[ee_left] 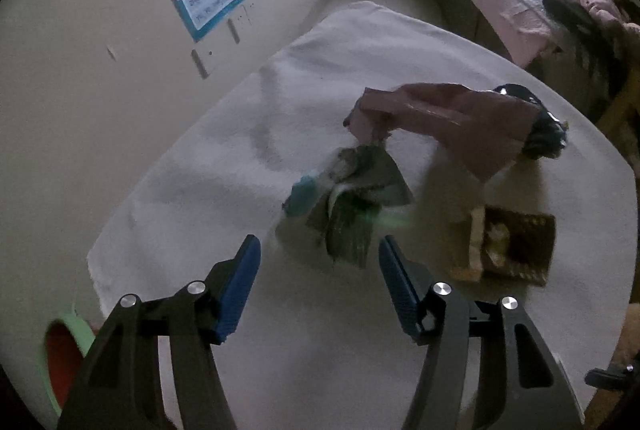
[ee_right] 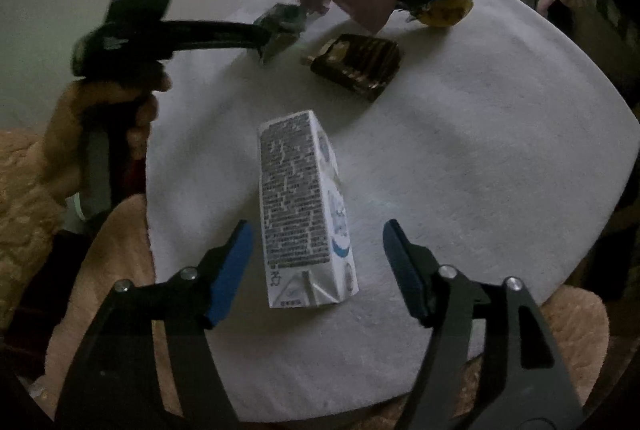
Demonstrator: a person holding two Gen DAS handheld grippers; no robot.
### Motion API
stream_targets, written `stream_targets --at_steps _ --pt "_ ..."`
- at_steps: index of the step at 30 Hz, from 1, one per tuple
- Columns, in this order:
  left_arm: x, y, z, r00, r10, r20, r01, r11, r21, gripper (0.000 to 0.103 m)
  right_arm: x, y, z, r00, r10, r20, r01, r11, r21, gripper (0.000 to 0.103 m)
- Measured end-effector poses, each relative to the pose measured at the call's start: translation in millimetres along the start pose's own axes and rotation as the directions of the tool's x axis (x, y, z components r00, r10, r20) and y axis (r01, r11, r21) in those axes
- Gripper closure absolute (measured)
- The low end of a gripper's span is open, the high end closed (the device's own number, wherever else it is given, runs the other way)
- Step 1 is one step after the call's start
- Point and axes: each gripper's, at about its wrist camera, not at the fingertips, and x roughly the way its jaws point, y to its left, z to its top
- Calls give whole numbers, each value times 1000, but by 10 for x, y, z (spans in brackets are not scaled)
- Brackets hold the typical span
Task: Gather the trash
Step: 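Return both tools to the table and grasp the green foil wrapper with the left tool, then lift the foil wrapper with the left tool while the right tool grasps the white milk carton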
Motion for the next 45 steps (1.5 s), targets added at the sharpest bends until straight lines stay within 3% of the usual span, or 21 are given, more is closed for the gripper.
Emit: stream_targets --at_steps 9,14,21,23,26,36,45 --pt "209 -111 226 997 -76 -26 77 997 20 45 -53 -217 -6 999 45 19 -46 997 65 35" --pt "356 -192 243 996 -50 -69 52 998 31 45 -63 -234 -30 998 52 23 -54 996 77 35" --pt "275 -95 150 999 -38 -38 36 999 -31 81 -52 -256 -33 998 51 27 -53 995 83 35" --pt "202 -44 95 999 -43 -25 42 997 -57 87 -38 -244 -30 999 47 26 -49 996 80 35" --pt "9 36 -35 999 -52 8 52 994 -99 88 -29 -234 -30 999 38 21 -39 996 74 35" --pt "-1181 230 -534 980 -15 196 52 982 -184 88 23 -70 -10 1000 -25 4 25 1000 14 31" --pt "-1630 402 -865 976 33 215 21 970 -243 87 -8 142 48 994 -106 5 106 993 -54 31"
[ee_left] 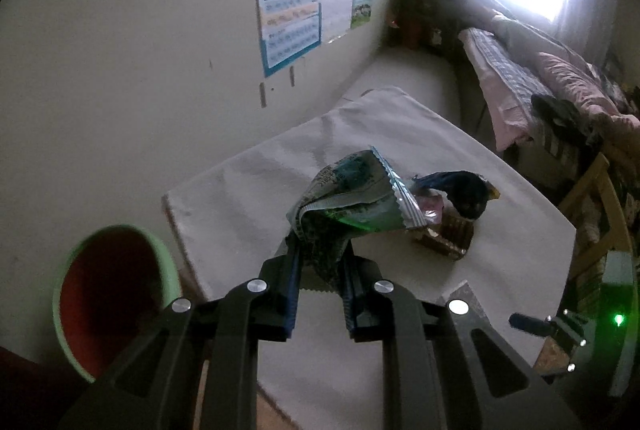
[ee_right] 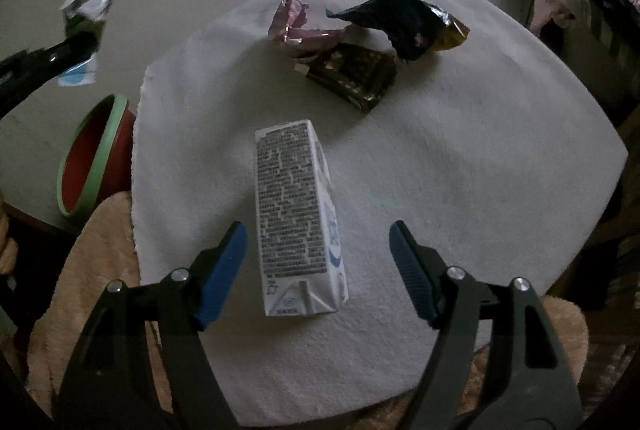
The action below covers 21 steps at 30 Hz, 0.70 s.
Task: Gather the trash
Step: 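Lift the foil wrapper with the left tool while the right tool grasps the white milk carton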
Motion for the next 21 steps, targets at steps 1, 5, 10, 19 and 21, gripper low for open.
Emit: stream_targets --at_steps 1,5,10,19,21 --pt "-23 12 -31 1000 2 1 -2 1000 0 87 -6 4 2 1000 -6 0 6 1000 -2 31" --pt "-104 105 -104 1000 7 15 -7 1000 -17 87 -7 50 13 1000 -30 -8 30 999 -14 31" --pt "-76 254 -171 1000 -15 -2 14 998 -68 87 19 144 24 998 -60 -24 59 998 -38 31" --pt "-29 377 -287 999 -33 -19 31 994 -103 87 202 156 -8 992 -95 -85 91 995 -48 31" --pt "-15 414 -303 999 -32 -27 29 993 -113 87 228 116 -34 992 -86 -97 84 996 -31 41"
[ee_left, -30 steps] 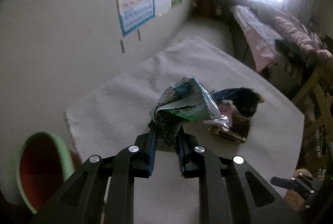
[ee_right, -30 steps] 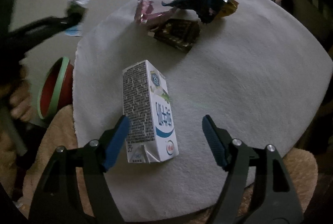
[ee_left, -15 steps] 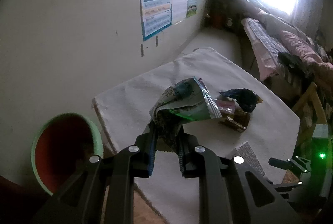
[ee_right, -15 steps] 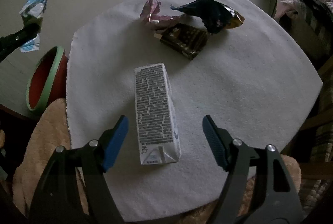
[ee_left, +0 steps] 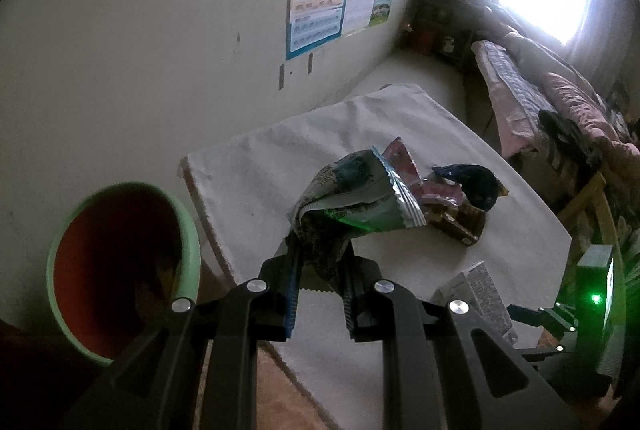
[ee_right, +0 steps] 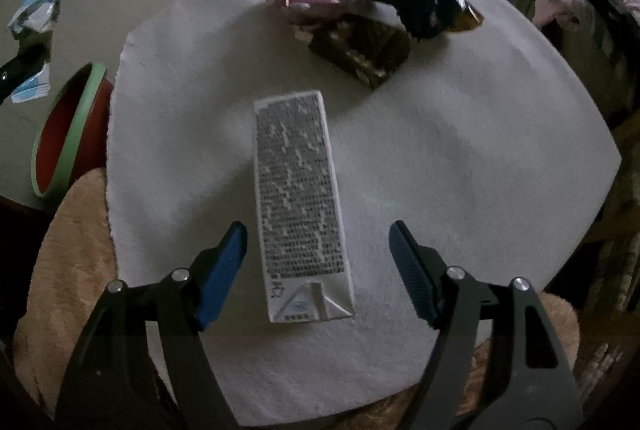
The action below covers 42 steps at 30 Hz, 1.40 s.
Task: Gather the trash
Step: 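Lift the foil wrapper with the left tool while the right tool grasps the white milk carton, then carry the foil wrapper and milk carton over the green bucket with both tools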
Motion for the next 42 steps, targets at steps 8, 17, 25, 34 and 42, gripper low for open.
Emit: stream_targets --at_steps 8,17,25,34,42 --pt "23 58 -27 1000 -4 -14 4 1000 -20 87 -113 32 13 998 58 11 -58 998 20 66" --pt "-27 126 -14 1000 2 9 -2 1000 -29 87 -585 334 216 983 130 127 -127 991 -31 66" --pt "-93 207 19 999 22 27 -21 999 -50 87 -847 610 391 966 171 193 -156 984 -90 66" --pt "-110 419 -9 999 46 26 -44 995 -88 87 -841 854 411 964 189 185 -166 977 -133 66" --pt "-136 735 -62 996 92 23 -88 987 -137 87 -769 1134 454 965 207 159 -178 968 -180 66"
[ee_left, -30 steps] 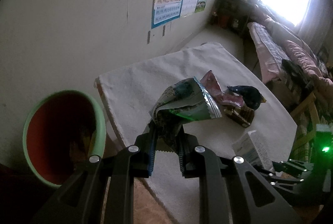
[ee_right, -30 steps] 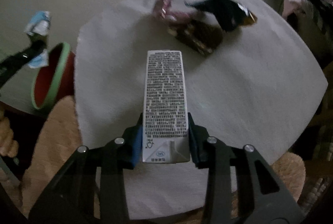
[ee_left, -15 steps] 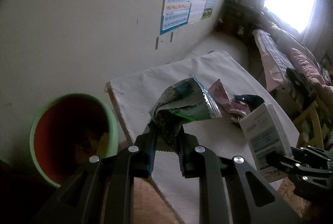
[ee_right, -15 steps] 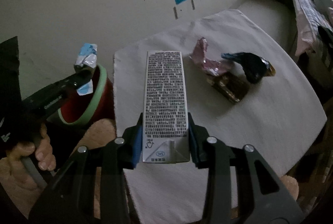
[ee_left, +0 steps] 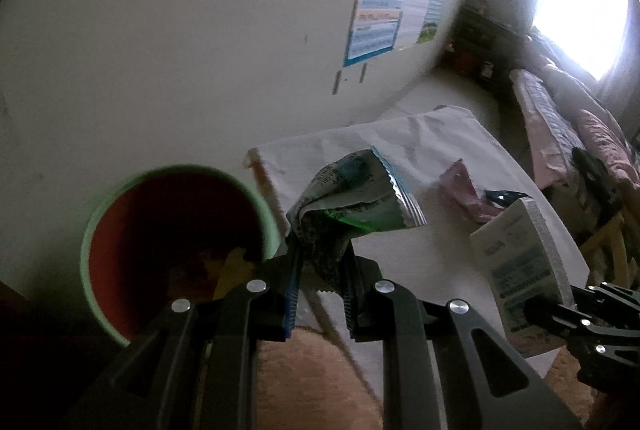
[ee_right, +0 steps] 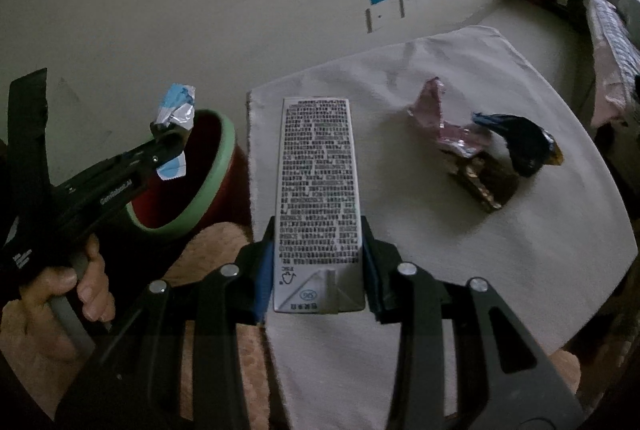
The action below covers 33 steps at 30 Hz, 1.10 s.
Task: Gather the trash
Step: 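Carry the foil wrapper and milk carton over the green bucket with both tools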
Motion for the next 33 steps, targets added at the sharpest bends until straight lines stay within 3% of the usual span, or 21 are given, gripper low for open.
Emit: stream_targets --at_steps 14,24,33 --pt "-11 627 -113 996 83 -18 -85 992 -95 87 252 499 137 998 47 -43 -51 994 -98 66" --pt "-48 1202 -224 986 163 -37 -167 970 -178 87 429 811 331 995 84 -51 -91 985 -146 66" --pt "38 1415 -292 982 178 -67 -188 958 -214 87 660 1219 517 991 112 -79 -126 969 -214 66"
